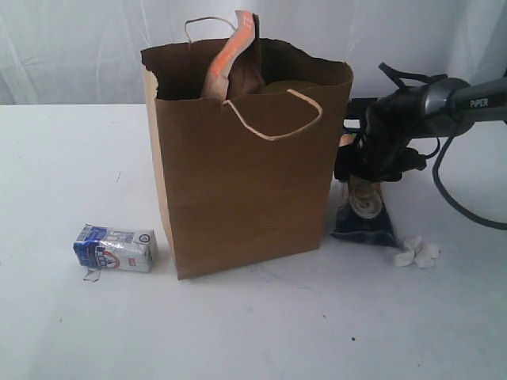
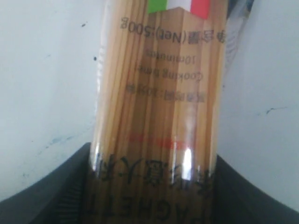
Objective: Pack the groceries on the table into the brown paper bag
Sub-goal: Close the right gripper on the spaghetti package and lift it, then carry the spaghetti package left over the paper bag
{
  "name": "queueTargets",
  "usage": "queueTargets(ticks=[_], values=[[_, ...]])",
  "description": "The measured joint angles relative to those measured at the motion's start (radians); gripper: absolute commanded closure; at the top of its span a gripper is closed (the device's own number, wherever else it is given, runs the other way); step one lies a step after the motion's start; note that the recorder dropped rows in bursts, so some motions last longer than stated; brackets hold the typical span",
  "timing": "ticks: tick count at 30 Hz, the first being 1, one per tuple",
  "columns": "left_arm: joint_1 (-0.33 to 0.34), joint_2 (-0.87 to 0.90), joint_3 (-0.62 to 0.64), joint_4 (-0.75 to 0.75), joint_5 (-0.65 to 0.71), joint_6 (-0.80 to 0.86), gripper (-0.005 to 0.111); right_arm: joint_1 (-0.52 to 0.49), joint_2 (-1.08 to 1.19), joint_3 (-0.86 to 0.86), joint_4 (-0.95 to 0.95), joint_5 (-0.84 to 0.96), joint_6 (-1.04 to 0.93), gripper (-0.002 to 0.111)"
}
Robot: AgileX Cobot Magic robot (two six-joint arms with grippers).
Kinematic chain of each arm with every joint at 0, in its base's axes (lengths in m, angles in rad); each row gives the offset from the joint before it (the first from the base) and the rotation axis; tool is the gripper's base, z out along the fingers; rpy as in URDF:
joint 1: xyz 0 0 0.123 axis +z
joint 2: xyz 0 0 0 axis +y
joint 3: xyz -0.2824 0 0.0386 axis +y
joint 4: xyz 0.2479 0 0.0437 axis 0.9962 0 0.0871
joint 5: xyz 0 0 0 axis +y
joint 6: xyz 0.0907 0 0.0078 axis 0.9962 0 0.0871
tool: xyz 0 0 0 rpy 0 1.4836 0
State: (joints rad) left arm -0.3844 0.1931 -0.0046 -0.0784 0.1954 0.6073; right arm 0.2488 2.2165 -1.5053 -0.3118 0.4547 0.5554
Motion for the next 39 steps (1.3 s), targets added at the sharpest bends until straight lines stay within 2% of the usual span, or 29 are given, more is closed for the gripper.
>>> queueTargets(ticks=[15, 20, 30, 39], values=[[0.000, 0.000, 0.000, 0.000, 0.000, 0.000, 0.107, -0.023, -0.160, 0.081, 0.059, 0.048, 0.019, 0.108], [0.000, 0.000, 0.000, 0.000, 0.000, 0.000, 0.107, -0.046, -0.261, 0.085, 0.047, 0.011, 0.019, 0.108], [0.000, 0.000, 0.000, 0.000, 0.000, 0.000, 0.107, -0.127, -0.514, 0.219, 0.046, -0.116, 0.019, 0.108], [0.000, 0.000, 0.000, 0.000, 0.000, 0.000, 0.107, -0.138, -0.717, 0.271, 0.048, -0.252, 0.021, 0.108]])
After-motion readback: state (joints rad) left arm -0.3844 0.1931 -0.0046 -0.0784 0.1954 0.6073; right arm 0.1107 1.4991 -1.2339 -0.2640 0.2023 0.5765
